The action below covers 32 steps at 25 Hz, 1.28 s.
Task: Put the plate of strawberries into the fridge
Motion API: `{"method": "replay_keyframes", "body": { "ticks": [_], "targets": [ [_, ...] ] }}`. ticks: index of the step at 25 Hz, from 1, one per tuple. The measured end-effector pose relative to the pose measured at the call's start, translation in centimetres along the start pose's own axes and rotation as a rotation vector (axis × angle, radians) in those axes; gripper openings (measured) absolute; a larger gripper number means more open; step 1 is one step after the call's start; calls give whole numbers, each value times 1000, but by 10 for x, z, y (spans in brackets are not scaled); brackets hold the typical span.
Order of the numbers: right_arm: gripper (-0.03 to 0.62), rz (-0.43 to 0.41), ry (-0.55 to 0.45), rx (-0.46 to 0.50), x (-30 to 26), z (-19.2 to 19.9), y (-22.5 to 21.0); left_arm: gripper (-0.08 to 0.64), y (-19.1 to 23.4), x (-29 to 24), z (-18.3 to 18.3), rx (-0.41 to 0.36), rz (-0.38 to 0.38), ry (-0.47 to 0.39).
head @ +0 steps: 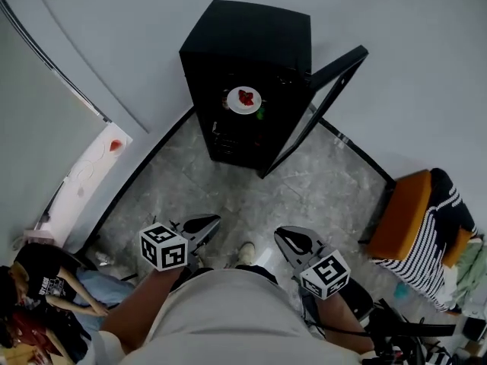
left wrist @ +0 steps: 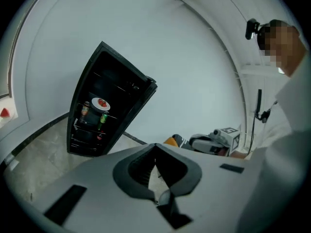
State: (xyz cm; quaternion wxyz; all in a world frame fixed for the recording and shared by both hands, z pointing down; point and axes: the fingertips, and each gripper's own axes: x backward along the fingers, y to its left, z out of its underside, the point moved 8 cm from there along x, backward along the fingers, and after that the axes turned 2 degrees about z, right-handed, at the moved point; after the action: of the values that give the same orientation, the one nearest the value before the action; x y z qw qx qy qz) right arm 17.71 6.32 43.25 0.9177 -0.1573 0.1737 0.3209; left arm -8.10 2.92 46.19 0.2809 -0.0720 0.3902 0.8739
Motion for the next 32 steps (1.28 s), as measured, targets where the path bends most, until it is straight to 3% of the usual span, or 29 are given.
{"method": "replay_keyframes", "body": {
  "ticks": [8,21,32],
  "targets": [
    [34,1,-8,69,-37,-21,76,12,-31,75,-2,-98,136,-10],
    [31,-20,-15,117,-77,-25,213,14,-15,204,48,-145,148,1],
    [28,6,18,97,-68,-3,278,14,-25,229,82,-166,212,42]
  ]
}}
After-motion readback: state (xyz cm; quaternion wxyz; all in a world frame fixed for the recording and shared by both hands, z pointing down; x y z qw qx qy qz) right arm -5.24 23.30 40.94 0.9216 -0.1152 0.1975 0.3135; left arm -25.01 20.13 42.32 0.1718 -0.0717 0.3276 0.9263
